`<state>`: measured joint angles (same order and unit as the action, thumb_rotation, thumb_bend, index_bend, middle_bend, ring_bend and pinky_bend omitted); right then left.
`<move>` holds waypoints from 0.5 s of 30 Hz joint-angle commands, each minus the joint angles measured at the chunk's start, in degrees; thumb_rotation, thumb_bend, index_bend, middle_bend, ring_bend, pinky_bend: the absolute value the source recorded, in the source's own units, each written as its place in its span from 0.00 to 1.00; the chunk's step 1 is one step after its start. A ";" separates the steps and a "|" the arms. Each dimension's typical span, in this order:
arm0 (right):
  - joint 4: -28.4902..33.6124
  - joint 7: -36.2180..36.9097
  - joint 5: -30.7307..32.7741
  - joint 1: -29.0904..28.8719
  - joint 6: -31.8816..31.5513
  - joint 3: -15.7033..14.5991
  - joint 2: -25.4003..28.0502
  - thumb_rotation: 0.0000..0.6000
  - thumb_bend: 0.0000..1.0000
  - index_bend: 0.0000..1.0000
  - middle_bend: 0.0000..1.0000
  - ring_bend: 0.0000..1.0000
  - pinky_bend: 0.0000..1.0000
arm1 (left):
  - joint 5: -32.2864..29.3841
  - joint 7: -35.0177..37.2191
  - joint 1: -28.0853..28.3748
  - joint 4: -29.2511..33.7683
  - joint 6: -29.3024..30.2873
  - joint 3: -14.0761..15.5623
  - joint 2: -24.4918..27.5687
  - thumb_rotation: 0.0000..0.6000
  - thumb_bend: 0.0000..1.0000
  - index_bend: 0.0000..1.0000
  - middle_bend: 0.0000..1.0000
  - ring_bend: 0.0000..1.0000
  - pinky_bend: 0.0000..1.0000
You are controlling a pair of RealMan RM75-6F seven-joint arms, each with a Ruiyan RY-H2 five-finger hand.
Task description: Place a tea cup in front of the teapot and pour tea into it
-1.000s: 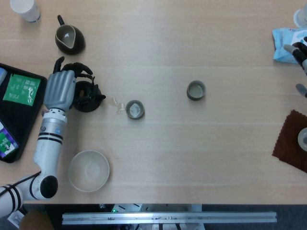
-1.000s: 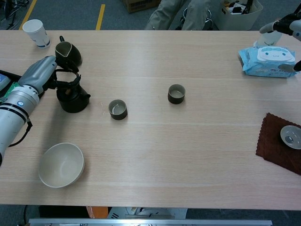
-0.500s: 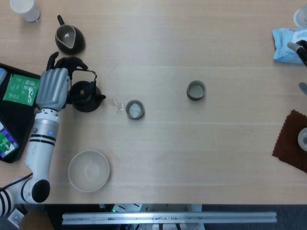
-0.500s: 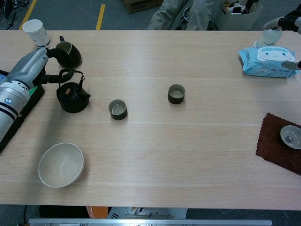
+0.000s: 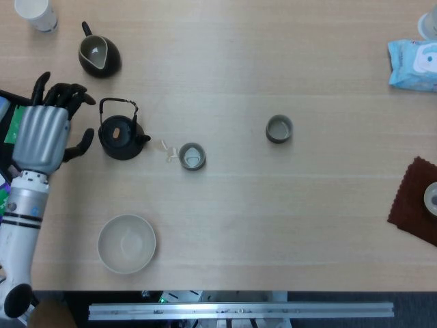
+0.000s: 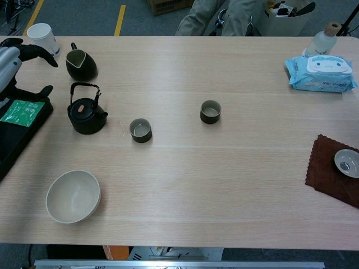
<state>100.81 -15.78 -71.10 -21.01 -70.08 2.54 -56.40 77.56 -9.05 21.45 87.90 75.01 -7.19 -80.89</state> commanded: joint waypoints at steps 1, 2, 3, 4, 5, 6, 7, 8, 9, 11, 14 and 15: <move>-1.17 2.65 -2.34 3.24 -3.57 -1.20 -0.52 1.00 0.23 0.15 0.18 0.08 0.09 | 1.58 0.21 -2.37 1.95 3.12 1.33 2.14 1.00 0.33 0.33 0.27 0.19 0.06; -1.59 3.23 -2.99 3.98 -4.54 -1.42 -0.74 1.00 0.23 0.15 0.18 0.08 0.09 | 1.99 0.25 -2.86 2.54 3.79 1.61 2.74 1.00 0.33 0.33 0.27 0.19 0.06; -2.06 3.76 -3.83 4.70 -5.55 -1.66 -1.00 1.00 0.23 0.15 0.18 0.08 0.09 | 2.51 0.31 -3.38 3.12 4.60 1.86 3.32 1.00 0.33 0.34 0.27 0.19 0.06; -2.74 4.58 -5.01 5.62 -6.85 -1.99 -1.33 1.00 0.23 0.15 0.18 0.08 0.09 | 3.38 0.42 -4.05 3.80 5.77 2.22 4.03 1.00 0.33 0.34 0.27 0.19 0.06; -3.33 5.40 -6.03 6.56 -8.18 -2.25 -1.63 1.00 0.23 0.15 0.19 0.08 0.09 | 4.26 0.58 -4.72 4.50 6.84 2.64 4.76 1.00 0.33 0.34 0.27 0.19 0.06; -3.80 5.98 -6.86 7.25 -9.27 -2.40 -1.86 1.00 0.23 0.15 0.19 0.08 0.09 | 4.81 0.70 -5.25 5.13 7.56 2.96 5.34 1.00 0.33 0.34 0.27 0.19 0.06; -4.28 6.52 -7.65 7.95 -10.40 -2.54 -2.09 1.00 0.23 0.15 0.19 0.08 0.09 | 5.35 0.80 -5.74 5.80 8.21 3.29 5.93 1.00 0.33 0.34 0.27 0.19 0.06; -4.92 7.17 -8.62 8.88 -11.81 -2.75 -2.42 1.00 0.23 0.15 0.19 0.08 0.09 | 5.95 0.87 -6.41 6.71 8.99 3.74 6.74 1.00 0.33 0.34 0.27 0.19 0.06; -5.37 7.60 -9.32 9.53 -12.76 -2.93 -2.65 1.00 0.23 0.15 0.19 0.08 0.09 | 6.34 0.81 -6.89 7.40 9.49 4.08 7.35 1.00 0.33 0.34 0.27 0.19 0.06; -6.34 8.61 -10.71 10.90 -14.63 -3.27 -3.09 1.00 0.23 0.15 0.19 0.08 0.09 | 7.27 0.36 -7.94 8.99 10.45 4.96 8.76 1.00 0.33 0.34 0.27 0.19 0.06; -7.44 9.59 -12.17 12.55 -16.77 -3.67 -3.73 1.00 0.23 0.15 0.19 0.08 0.09 | 8.68 -0.28 -9.14 10.73 11.63 6.02 10.27 1.00 0.33 0.34 0.27 0.19 0.06; -7.86 9.90 -12.65 13.23 -17.44 -3.89 -4.03 1.00 0.23 0.15 0.19 0.08 0.09 | 9.18 -0.51 -9.64 11.41 12.07 6.43 10.80 1.00 0.33 0.34 0.27 0.19 0.06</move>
<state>93.62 -6.49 -83.03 -8.55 -86.77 -0.96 -59.92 86.13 -9.19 12.40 98.66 86.51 -1.31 -70.60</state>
